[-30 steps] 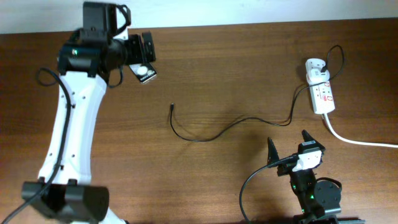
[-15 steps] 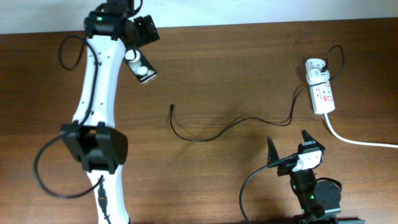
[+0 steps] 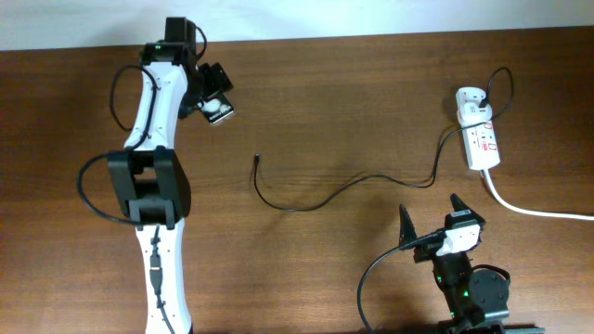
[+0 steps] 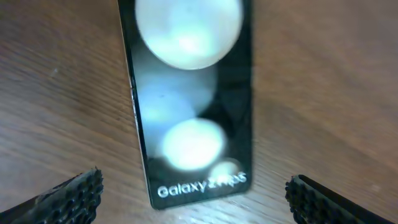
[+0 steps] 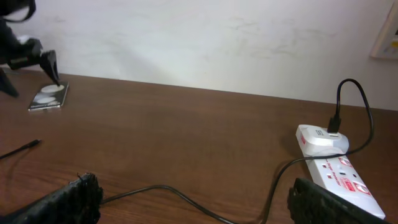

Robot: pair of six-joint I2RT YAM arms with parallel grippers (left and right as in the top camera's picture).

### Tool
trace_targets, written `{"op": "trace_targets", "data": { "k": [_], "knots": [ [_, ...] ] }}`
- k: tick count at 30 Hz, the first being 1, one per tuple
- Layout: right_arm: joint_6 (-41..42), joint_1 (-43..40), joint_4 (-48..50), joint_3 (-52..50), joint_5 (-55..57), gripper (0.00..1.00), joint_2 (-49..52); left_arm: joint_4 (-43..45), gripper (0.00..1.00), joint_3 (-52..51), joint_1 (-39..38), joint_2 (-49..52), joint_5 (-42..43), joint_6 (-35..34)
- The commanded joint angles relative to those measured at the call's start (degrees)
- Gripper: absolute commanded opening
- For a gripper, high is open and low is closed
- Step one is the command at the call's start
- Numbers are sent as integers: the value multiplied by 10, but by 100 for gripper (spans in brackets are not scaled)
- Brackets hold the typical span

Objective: Plug charger to phone and switch on socket
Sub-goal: 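Move the left gripper forward over the black Galaxy Z Flip5 phone, then lower the left gripper and close it on the phone's sides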

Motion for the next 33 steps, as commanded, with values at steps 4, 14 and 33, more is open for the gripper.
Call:
{"op": "trace_targets", "data": {
  "k": [4,14,33],
  "knots": [
    [-4,-2,-2,-3,-3,99,-5,1,99,10,-3,45,7,-8],
    [-4,-2,-2,-3,-3,99,-5,0,99,10,-23,57,-64,8],
    [-4,-2,-2,-3,-3,99,-5,49,99,10,-16,108,-85,14]
  ]
}}
